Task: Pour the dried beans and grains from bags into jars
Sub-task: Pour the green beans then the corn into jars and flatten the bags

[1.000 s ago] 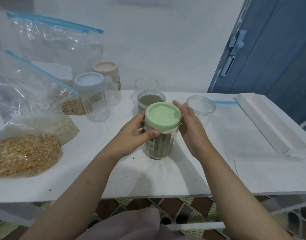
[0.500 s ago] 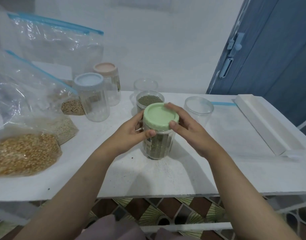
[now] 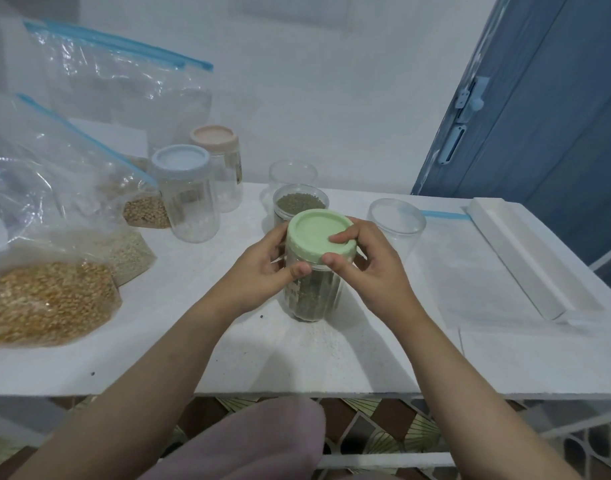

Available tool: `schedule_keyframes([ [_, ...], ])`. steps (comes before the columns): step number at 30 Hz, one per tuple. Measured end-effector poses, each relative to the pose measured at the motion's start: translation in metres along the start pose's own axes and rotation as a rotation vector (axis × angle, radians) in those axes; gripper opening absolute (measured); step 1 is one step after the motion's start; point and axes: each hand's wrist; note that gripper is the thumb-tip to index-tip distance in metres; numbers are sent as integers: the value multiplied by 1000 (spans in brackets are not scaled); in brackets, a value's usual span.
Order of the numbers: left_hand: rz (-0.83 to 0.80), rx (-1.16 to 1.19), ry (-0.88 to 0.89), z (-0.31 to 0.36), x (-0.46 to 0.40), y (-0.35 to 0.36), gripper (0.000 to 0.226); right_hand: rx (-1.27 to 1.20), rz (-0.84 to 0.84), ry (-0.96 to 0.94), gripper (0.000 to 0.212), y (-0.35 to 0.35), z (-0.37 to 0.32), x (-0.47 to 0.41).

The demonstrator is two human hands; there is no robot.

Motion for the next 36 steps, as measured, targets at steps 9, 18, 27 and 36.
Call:
schedule_keyframes([
  [9, 51, -83, 51, -5, 6, 7, 51, -49, -132, 65, 36, -8, -3, 7],
  [18, 393, -103, 244, 35, -20, 15, 27, 57, 177, -102, 42, -23, -37, -17],
  [27, 600, -317, 257, 107, -106, 17, 27, 361, 277, -276, 41, -49, -45, -107],
  [36, 524, -1012, -196, 48, -191, 3, 43, 393, 194, -33, 45, -56, 48, -169],
])
Point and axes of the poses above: each hand's wrist, its own x-axis away from the middle knuckle, its own y-axis out of the palm, z = x × y, and after that the axes turned 15 degrees about -y, right-handed
